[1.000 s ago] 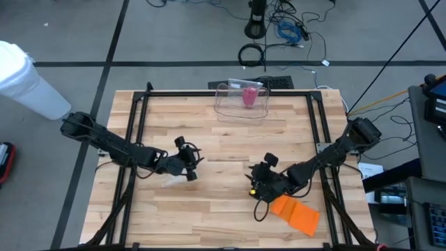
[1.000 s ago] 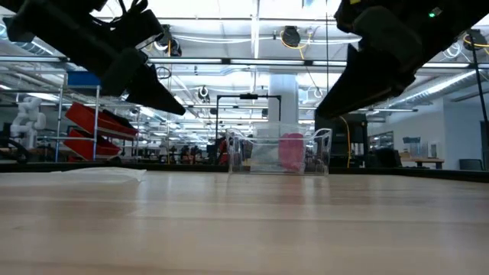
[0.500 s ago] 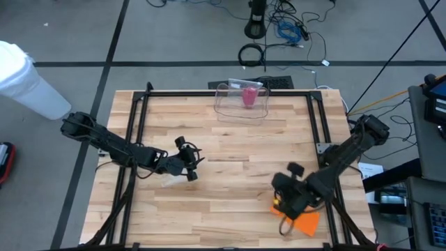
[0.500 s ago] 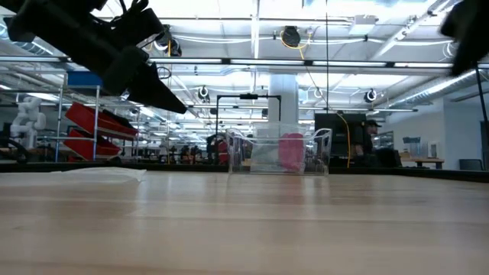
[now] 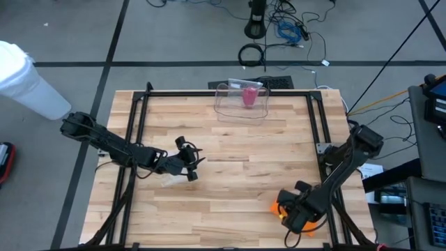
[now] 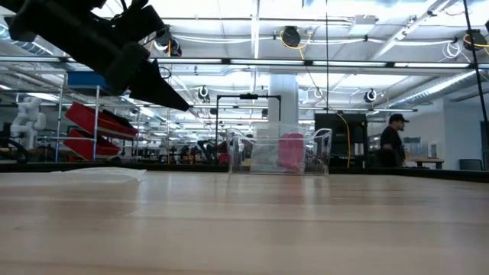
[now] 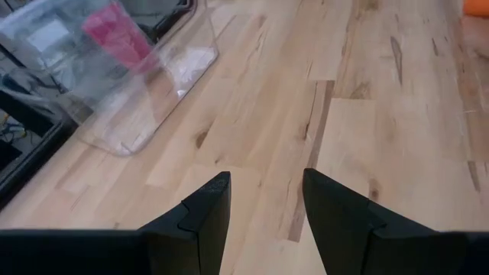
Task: Roll bandage
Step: Roll the orange bandage
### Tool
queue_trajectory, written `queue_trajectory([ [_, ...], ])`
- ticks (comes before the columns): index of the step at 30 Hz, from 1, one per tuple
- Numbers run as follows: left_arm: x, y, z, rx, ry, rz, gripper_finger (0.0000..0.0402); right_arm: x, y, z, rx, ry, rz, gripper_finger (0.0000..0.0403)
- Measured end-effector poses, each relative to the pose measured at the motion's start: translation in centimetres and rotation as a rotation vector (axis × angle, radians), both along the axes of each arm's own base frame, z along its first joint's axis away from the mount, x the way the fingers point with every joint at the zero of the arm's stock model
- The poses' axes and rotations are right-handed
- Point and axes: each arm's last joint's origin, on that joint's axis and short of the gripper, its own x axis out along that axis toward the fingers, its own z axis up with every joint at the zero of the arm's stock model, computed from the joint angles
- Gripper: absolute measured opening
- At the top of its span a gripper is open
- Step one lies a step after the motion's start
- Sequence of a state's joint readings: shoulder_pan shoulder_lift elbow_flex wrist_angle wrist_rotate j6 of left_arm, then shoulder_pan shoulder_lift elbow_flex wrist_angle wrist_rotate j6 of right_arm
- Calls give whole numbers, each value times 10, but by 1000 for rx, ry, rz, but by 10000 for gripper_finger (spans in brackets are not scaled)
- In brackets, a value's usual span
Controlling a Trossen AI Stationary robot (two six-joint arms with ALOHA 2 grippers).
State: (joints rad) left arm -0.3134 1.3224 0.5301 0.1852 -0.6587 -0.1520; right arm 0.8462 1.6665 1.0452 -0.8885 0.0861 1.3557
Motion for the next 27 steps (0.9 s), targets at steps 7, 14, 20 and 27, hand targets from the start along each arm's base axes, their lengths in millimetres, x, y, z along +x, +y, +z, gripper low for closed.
queue_trajectory([
  [7, 2, -1, 4, 12, -33, -15, 170, 22, 3, -17, 44, -44, 86, 0],
  [14, 2, -1, 3, 16, -30, -16, 170, 42, -7, -26, 23, -85, 142, 0],
  [20, 2, -1, 3, 16, -29, -17, 170, 64, -20, -23, -52, -219, 206, 0],
  [27, 2, -1, 3, 16, -29, -17, 170, 83, -38, -22, -48, -269, 235, 0],
])
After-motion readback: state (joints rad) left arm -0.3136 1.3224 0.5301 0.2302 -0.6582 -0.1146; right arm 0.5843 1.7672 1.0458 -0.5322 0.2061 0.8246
